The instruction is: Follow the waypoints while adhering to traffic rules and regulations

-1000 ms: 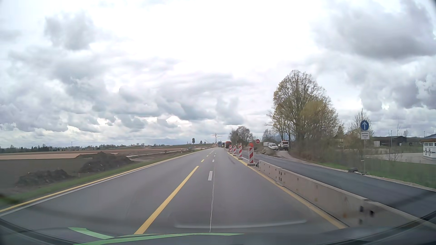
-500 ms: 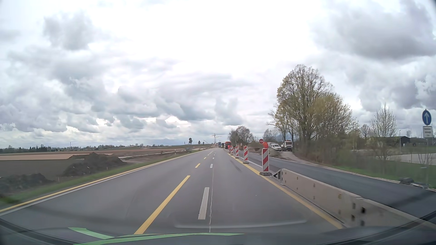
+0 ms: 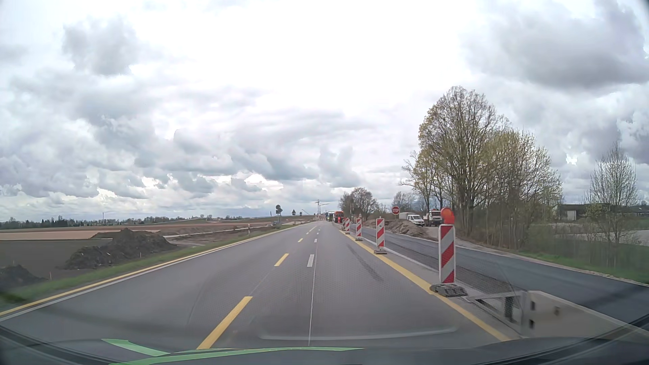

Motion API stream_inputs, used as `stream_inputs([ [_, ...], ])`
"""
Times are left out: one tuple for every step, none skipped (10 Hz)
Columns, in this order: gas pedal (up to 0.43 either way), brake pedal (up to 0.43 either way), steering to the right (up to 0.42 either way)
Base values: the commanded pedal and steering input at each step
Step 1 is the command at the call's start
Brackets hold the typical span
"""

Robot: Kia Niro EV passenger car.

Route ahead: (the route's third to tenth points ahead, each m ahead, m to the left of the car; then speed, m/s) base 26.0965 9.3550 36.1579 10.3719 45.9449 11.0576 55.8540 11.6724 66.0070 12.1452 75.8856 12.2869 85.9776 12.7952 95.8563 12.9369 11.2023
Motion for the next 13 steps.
stream_inputs([
  [0.079, 0.0, 0.0],
  [0.079, 0.0, 0.0],
  [0.079, 0.0, 0.0],
  [0.079, 0.0, -0.001],
  [0.079, 0.0, -0.001],
  [0.079, 0.0, -0.003],
  [0.079, 0.0, -0.003],
  [0.079, 0.0, -0.003],
  [0.079, 0.0, -0.003],
  [0.079, 0.0, -0.003],
  [0.079, 0.0, -0.003],
  [0.079, 0.0, -0.002],
  [0.079, 0.0, -0.003],
])
